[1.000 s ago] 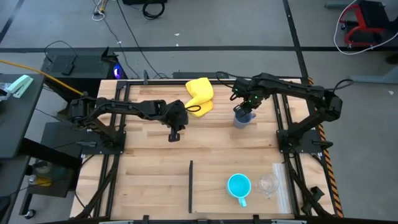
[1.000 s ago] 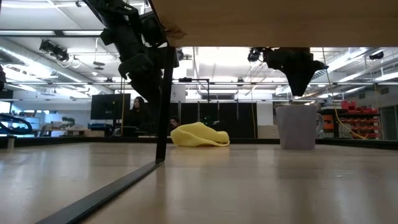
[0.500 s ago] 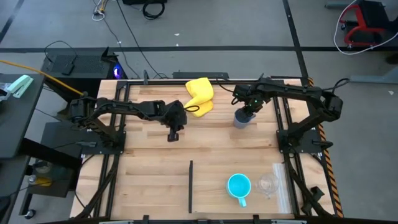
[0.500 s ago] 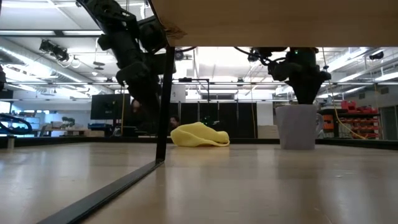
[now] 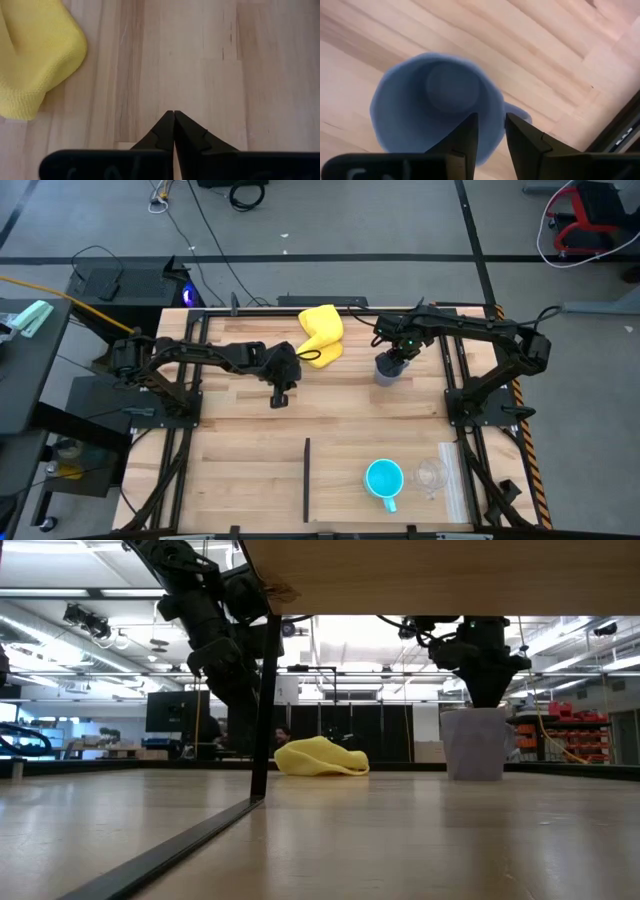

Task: Stack small to large cups/mugs on shelf
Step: Put the violet mug on the shelf

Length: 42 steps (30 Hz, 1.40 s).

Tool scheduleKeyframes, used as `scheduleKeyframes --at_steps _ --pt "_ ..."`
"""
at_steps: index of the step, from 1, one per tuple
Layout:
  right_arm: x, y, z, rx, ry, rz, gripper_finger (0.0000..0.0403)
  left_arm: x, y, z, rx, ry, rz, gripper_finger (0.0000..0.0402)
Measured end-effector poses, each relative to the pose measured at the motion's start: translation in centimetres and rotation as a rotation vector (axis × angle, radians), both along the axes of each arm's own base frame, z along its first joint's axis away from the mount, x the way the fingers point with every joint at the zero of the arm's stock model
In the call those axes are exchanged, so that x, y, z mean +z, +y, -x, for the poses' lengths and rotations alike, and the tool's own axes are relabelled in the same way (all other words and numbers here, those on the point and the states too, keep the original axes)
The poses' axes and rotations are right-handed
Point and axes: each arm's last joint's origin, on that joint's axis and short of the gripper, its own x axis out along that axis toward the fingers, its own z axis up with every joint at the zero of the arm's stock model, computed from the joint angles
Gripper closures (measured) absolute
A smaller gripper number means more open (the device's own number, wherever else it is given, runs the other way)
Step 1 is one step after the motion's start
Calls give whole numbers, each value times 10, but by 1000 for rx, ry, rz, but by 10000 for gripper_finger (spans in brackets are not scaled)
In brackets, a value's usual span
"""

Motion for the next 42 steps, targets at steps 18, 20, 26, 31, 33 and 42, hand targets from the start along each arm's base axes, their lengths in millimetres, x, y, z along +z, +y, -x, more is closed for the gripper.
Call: scheduleKeyframes --at_steps 18,20,26,31,33,42 --pt "0 15 -9 -5 -21 -2 390 0 0 0 1 0 1 381" --pt "0 19 -10 13 -23 -7 378 0 0 0 1 -1 0 376" --pt "0 19 -11 13 -23 -6 341 0 0 0 2 -2 1 379" --pt "0 15 -9 0 -26 -3 313 0 0 0 3 -2 2 391" --pt "0 13 -9 6 -33 3 305 0 0 0 12 -2 7 392" --pt "0 13 -12 20 -55 5 300 0 0 0 12 -2 7 374"
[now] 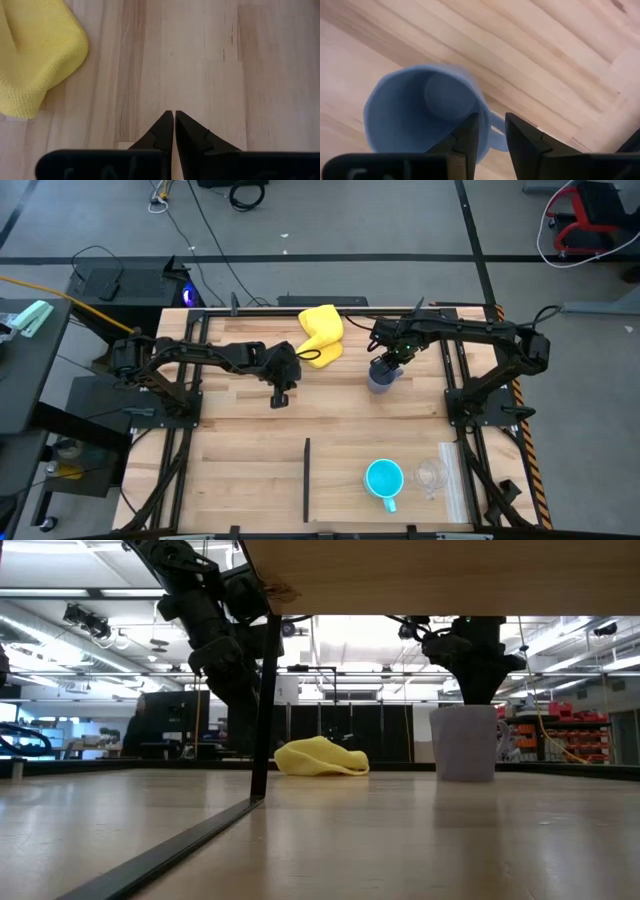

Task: Stack small to large cups/mugs on shelf
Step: Put the violet mug on the shelf

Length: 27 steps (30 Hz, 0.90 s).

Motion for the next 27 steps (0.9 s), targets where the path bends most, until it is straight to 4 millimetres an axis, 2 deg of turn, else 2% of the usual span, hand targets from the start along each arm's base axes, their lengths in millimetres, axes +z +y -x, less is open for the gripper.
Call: scheduleKeyframes --at_steps 3,8,11,20,27 --pt "-4 0 0 -2 -3 -8 300 0 0 0 0 0 0 374" --pt "-27 5 3 1 -36 -82 300 0 0 0 4 0 2 386" --pt "-32 9 2 -12 -47 -86 300 0 0 0 4 0 2 391" --pt "-18 33 -15 -13 -112 -114 309 0 0 0 4 0 2 378" --pt "-14 61 -26 -2 -152 -169 318 0 0 0 4 0 2 389"
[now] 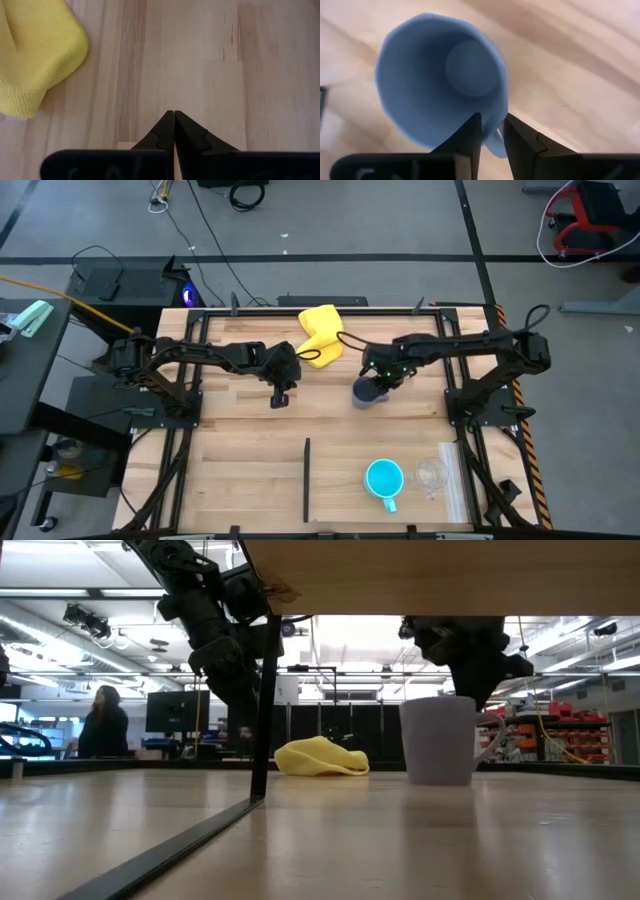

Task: Stack small to large cups/mugs on shelf
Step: Put the violet mug on the shelf

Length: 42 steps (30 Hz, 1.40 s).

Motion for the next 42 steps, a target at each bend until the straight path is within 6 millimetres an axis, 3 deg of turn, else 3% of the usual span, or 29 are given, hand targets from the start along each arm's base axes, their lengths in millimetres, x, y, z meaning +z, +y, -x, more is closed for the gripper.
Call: scheduleKeyframes --at_steps 10,16,22,26,34,38,42 --pt "3 18 -12 32 -99 3 319 0 -1 0 -3 -5 13 378" --pt "3 14 -12 45 -98 44 319 7 -11 -9 -190 -146 181 388" --pt "3 14 -11 114 -101 75 320 14 -20 -18 -253 -253 168 389" --pt "10 13 -2 130 -92 88 324 16 -23 -21 -259 -287 164 378" --pt "41 20 33 78 -91 131 347 16 -23 -21 -245 -281 177 384" --pt "36 34 38 96 2 81 379 16 -23 -20 -244 -271 180 389" --pt "25 43 25 153 10 80 395 15 -23 -20 -243 -270 181 384"
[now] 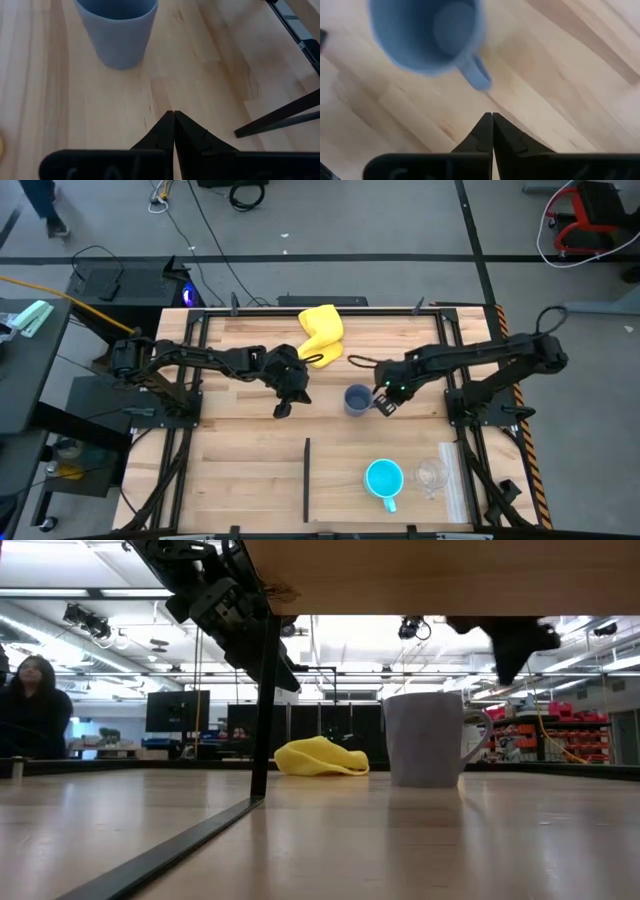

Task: Stack small to large cups/mugs on shelf
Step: Put the violet mug on the shelf

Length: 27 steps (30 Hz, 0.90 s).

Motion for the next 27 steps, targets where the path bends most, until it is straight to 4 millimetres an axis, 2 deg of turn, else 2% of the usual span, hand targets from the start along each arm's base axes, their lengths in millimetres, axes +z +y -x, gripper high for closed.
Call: scheduleKeyframes --at_steps 3,10,19,27 --pt "-10 2 -13 8 -9 -4 391 0 0 0 5 4 7 380" --pt "-33 3 -30 41 51 -22 396 -2 0 2 12 32 17 388" --pt "-39 6 -52 116 -104 -51 399 -2 0 2 11 38 18 382" --pt "-38 7 -64 174 -213 -48 400 -2 0 2 11 30 15 384"
